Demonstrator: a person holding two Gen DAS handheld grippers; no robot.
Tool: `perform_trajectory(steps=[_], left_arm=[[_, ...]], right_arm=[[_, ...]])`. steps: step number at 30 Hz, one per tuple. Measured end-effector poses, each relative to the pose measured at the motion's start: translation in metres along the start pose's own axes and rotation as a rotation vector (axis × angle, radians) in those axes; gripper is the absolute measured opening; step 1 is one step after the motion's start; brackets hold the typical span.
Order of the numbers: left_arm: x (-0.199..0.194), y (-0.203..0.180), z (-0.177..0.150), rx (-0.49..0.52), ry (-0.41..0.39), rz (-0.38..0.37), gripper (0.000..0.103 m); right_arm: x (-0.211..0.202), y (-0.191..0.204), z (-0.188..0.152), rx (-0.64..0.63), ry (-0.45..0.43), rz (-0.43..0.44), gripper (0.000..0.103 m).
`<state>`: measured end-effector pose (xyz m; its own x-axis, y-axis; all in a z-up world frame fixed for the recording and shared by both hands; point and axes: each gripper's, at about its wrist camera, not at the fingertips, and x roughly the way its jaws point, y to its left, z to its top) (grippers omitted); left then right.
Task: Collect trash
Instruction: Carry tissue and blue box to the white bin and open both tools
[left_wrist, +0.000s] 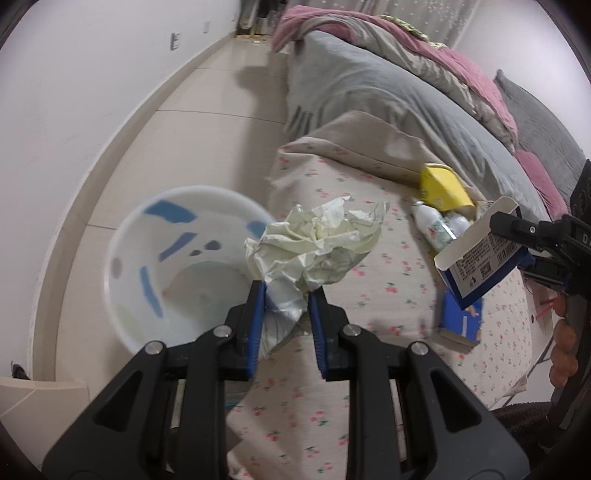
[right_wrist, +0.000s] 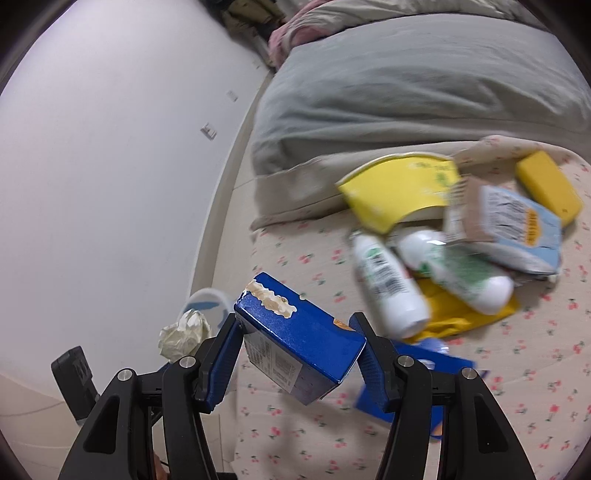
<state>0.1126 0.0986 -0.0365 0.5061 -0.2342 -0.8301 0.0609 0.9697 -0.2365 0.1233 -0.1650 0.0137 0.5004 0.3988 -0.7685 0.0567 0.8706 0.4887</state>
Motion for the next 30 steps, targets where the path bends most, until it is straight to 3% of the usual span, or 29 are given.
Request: perform_trajectory(steps=[10, 12, 13, 14, 16, 30], left_arm=[[-0.003, 0.050, -0.003, -0.077, -0.008, 0.070, 0.026], [-0.006, 0.058, -0.004, -0.093, -0.021, 0.094, 0.030], [-0.008, 0.060, -0.003, -0.092, -0.025, 0.112, 0.040], [-0.010, 0.062, -0.003, -0.090, -0.030, 0.146, 0.061], [-0.017, 0.066, -0.005, -0.096, -0.056, 0.194, 0.083], [-0.030, 0.097, -0.019, -0.156, -0.030, 0.250, 0.085]], right_arm=[[0.046, 0.057, -0.010, -0.084, 0.064, 0.032, 0.060], [0.056, 0.066, -0.013, -0.103, 0.074, 0.032, 0.060], [0.060, 0.069, -0.014, -0.111, 0.078, 0.034, 0.060], [0.064, 0.073, -0.015, -0.119, 0.082, 0.036, 0.060], [0.070, 0.077, -0.016, -0.132, 0.089, 0.041, 0.060], [0.098, 0.105, -0.019, -0.188, 0.117, 0.092, 0.062]])
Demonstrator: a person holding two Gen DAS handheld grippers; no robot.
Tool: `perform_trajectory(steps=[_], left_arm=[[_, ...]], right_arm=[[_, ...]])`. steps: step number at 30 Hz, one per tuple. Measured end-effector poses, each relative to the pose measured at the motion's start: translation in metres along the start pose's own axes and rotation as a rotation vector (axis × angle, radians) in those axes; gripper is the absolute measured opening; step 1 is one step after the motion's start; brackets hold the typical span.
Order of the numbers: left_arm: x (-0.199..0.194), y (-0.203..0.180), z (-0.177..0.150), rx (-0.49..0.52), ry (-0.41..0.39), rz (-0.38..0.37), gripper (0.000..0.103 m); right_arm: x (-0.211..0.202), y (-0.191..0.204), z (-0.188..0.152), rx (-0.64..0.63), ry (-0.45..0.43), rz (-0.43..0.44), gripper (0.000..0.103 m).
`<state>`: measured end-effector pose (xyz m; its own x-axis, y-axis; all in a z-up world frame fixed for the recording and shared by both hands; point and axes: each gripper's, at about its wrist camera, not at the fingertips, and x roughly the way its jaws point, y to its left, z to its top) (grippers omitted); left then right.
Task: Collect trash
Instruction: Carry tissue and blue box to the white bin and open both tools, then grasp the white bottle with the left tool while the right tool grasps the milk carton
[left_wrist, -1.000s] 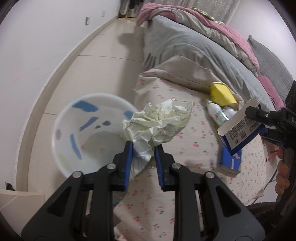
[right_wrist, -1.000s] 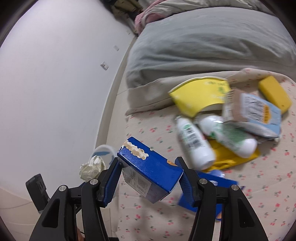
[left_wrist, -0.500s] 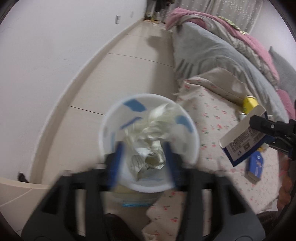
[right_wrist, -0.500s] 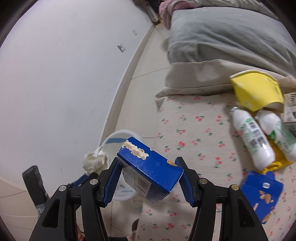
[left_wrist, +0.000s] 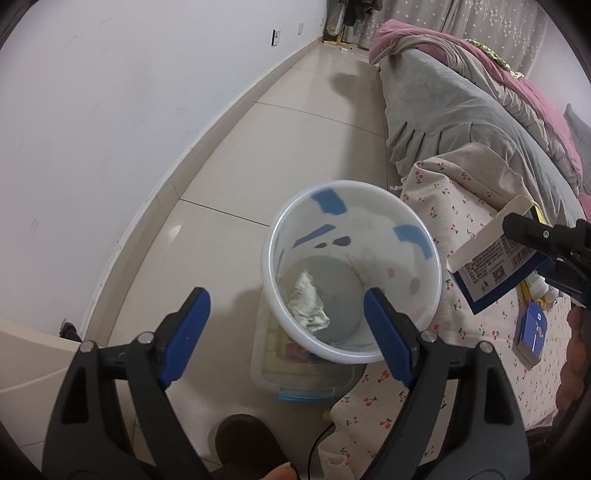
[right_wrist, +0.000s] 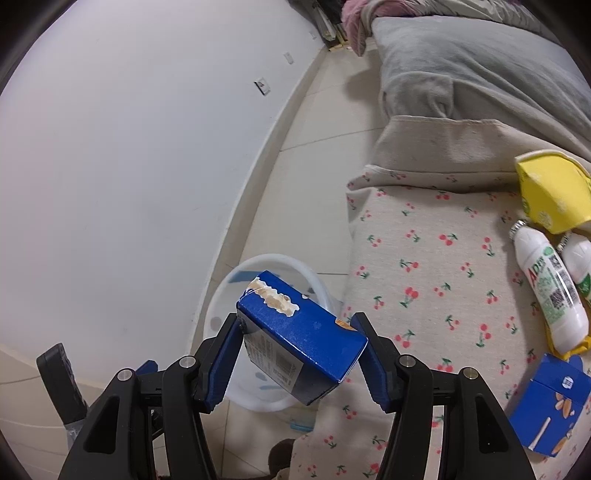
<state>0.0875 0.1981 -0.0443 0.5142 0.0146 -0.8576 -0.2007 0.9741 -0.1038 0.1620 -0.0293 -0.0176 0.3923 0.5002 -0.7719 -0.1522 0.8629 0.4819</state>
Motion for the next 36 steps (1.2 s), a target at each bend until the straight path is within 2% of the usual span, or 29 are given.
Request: perform_trajectory(steps=[4, 5, 7, 10, 15, 20, 27, 36], left_arm=[[-0.002, -0.001, -0.001, 0.005, -0.001, -0.003, 0.085], [-0.001, -0.002, -0.001, 0.008, -0.002, -0.003, 0.085], [-0.002, -0.003, -0.002, 0.012, -0.002, -0.003, 0.085], [-0.002, -0.004, -0.001, 0.014, -0.002, -0.007, 0.085], [-0.002, -0.007, -0.001, 0.016, 0.003, -0.015, 0.085], [-0.003, -0.012, -0.003, 0.029, 0.004, -0.021, 0.085], [-0.002, -0.026, -0.007, 0.056, 0.016, -0.041, 0.085], [0.001, -0.053, -0.011, 0.078, 0.070, -0.100, 0.085]], right_arm=[[0.001, 0.008, 0.003, -0.021, -0.021, 0.060, 0.063], [0.000, 0.010, 0.004, -0.036, -0.029, 0.079, 0.066], [-0.003, 0.016, 0.005, -0.062, -0.049, 0.094, 0.083], [-0.011, 0.023, 0.005, -0.108, -0.070, 0.095, 0.085], [-0.022, 0.027, 0.004, -0.176, -0.091, 0.037, 0.085], [-0.034, 0.013, 0.002, -0.188, -0.094, 0.001, 0.085], [-0.065, -0.021, -0.003, -0.191, -0.115, -0.086, 0.086], [-0.105, -0.087, -0.007, -0.113, -0.135, -0.213, 0.090]])
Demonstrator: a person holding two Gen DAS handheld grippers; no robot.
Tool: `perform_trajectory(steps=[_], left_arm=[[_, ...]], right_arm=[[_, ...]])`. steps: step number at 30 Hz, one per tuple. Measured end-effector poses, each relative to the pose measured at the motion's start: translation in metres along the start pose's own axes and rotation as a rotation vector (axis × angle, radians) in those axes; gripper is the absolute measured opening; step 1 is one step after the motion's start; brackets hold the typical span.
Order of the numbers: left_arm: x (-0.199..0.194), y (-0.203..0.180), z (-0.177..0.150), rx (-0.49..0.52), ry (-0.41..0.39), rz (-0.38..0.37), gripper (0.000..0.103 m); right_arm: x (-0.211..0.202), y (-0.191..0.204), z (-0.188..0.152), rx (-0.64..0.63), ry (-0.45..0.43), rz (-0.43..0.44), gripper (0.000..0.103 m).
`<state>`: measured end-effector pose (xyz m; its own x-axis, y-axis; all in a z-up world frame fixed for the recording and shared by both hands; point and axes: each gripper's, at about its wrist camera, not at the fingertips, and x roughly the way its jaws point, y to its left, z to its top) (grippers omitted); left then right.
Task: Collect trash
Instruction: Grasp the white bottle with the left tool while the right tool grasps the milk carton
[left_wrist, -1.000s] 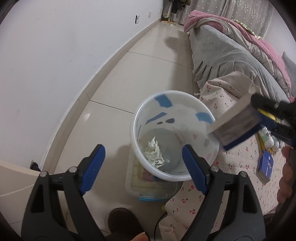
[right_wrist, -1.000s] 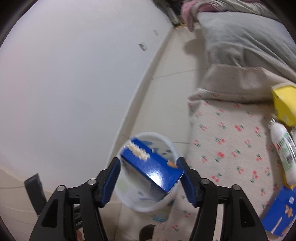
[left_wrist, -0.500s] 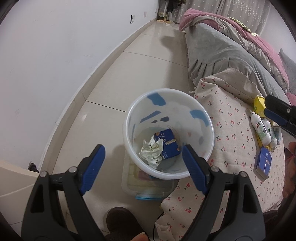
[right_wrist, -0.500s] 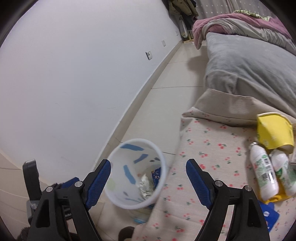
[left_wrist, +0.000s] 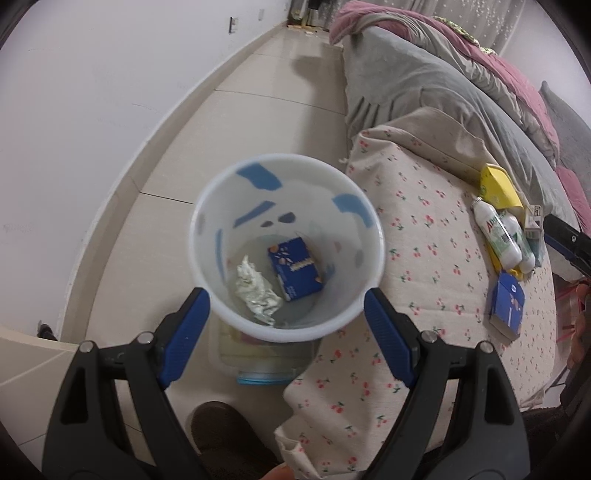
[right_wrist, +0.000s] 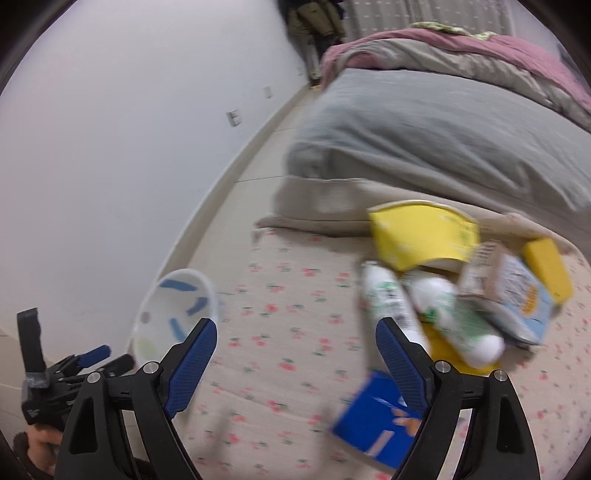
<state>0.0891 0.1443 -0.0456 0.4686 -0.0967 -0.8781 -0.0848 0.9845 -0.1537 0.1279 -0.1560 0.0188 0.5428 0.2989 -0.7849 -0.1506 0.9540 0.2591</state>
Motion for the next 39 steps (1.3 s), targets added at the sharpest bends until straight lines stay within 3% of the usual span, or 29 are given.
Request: perform_trajectory(steps=[9, 16, 21, 27, 34, 39], left_arm=[[0.005, -0.026, 0.003, 0.035, 0.018, -0.009, 0.085], [0.012, -0.047, 0.005, 0.053, 0.040, -0.020, 0.085], [0.017, -0.062, 0.005, 0.071, 0.051, -0.021, 0.085], [0.022, -0.078, 0.007, 0.090, 0.065, -0.023, 0.085], [0.033, -0.108, 0.018, 0.132, 0.079, -0.039, 0.085], [0.040, -0.134, 0.029, 0.163, 0.087, -0.066, 0.085]], right_arm=[[-0.025, -0.076, 0.006, 0.094, -0.026, -0.133, 0.090], [-0.022, -0.123, 0.008, 0.107, 0.032, -0.203, 0.090], [0.000, -0.126, 0.012, -0.041, 0.088, -0.296, 0.090], [0.016, -0.116, 0.020, -0.234, 0.083, -0.367, 0.090], [0.035, -0.129, 0.027, -0.274, 0.128, -0.319, 0.089], [0.034, -0.142, 0.029, -0.238, 0.126, -0.260, 0.080]])
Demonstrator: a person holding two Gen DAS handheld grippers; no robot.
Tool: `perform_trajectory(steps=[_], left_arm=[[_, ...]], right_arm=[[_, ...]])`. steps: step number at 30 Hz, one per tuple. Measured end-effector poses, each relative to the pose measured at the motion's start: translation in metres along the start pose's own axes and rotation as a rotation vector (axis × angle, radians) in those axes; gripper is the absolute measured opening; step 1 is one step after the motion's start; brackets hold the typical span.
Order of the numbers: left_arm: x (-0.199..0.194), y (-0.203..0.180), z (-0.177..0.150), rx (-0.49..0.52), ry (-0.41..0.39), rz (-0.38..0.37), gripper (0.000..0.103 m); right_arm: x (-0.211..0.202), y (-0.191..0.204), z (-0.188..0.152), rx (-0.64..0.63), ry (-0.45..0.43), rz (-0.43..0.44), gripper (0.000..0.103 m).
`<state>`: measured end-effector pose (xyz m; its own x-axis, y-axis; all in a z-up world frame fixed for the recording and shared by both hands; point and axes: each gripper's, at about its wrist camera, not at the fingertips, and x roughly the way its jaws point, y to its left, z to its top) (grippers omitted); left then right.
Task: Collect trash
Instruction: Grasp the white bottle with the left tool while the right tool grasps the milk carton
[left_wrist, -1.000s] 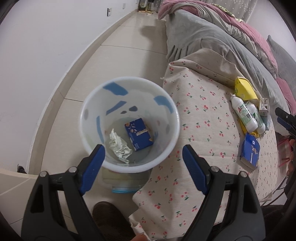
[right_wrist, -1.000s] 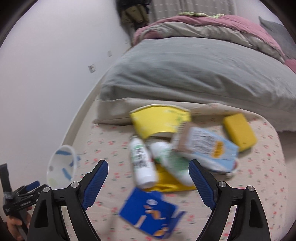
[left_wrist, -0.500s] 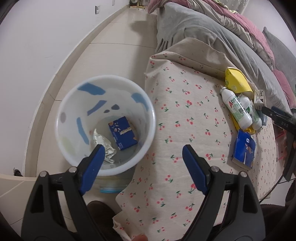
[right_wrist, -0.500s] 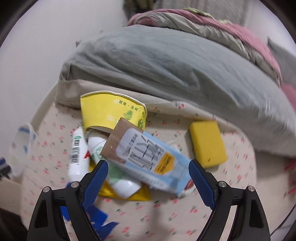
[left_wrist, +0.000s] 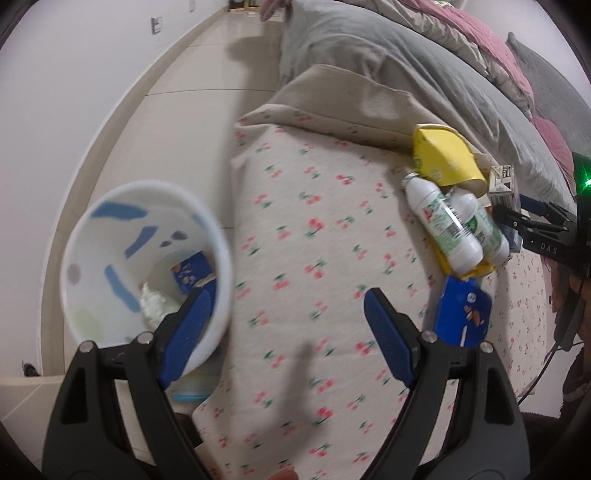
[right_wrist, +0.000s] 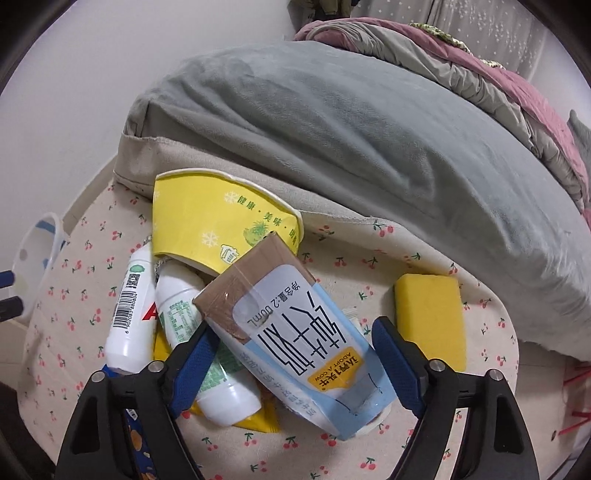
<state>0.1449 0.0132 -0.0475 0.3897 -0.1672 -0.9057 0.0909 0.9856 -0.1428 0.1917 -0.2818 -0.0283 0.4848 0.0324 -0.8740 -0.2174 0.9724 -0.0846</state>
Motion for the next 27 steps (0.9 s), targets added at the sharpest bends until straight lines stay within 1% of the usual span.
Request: perform_trajectory(steps=[1, 4, 9, 12, 13, 15, 21, 23, 27], left_arm=[[0.002, -0.005, 0.004, 0.006, 0.002, -0.007, 0.085], [0.008, -0.019, 0.013, 0.012, 0.015, -0.039, 0.085], [0.016, -0.040, 0.027, 0.019, 0.016, -0.089, 0.085], [0.021, -0.054, 0.037, 0.017, 0.012, -0.135, 0.085], [0.023, -0.059, 0.040, 0.014, 0.009, -0.152, 0.084], [0.026, -0.067, 0.043, 0.004, 0.009, -0.180, 0.081], [0.040, -0.085, 0.048, -0.023, 0.029, -0.273, 0.065], [0.046, -0.090, 0.050, -0.032, 0.038, -0.293, 0.059], [0.053, -0.094, 0.053, -0.045, 0.044, -0.306, 0.053]], right_arm=[[-0.001, -0.003, 0.000, 0.008, -0.003, 0.006, 0.077], [-0.007, -0.016, -0.001, 0.075, -0.010, 0.052, 0.074], [-0.024, -0.042, -0.008, 0.213, -0.041, 0.125, 0.071], [-0.034, -0.055, -0.011, 0.286, -0.049, 0.159, 0.069], [-0.035, -0.054, -0.012, 0.301, -0.051, 0.167, 0.068], [-0.043, -0.054, -0.015, 0.322, -0.053, 0.174, 0.066], [-0.051, -0.058, -0.023, 0.361, -0.050, 0.161, 0.063], [-0.054, -0.059, -0.025, 0.375, -0.056, 0.159, 0.062], [-0.059, -0.064, -0.030, 0.407, -0.067, 0.159, 0.061]])
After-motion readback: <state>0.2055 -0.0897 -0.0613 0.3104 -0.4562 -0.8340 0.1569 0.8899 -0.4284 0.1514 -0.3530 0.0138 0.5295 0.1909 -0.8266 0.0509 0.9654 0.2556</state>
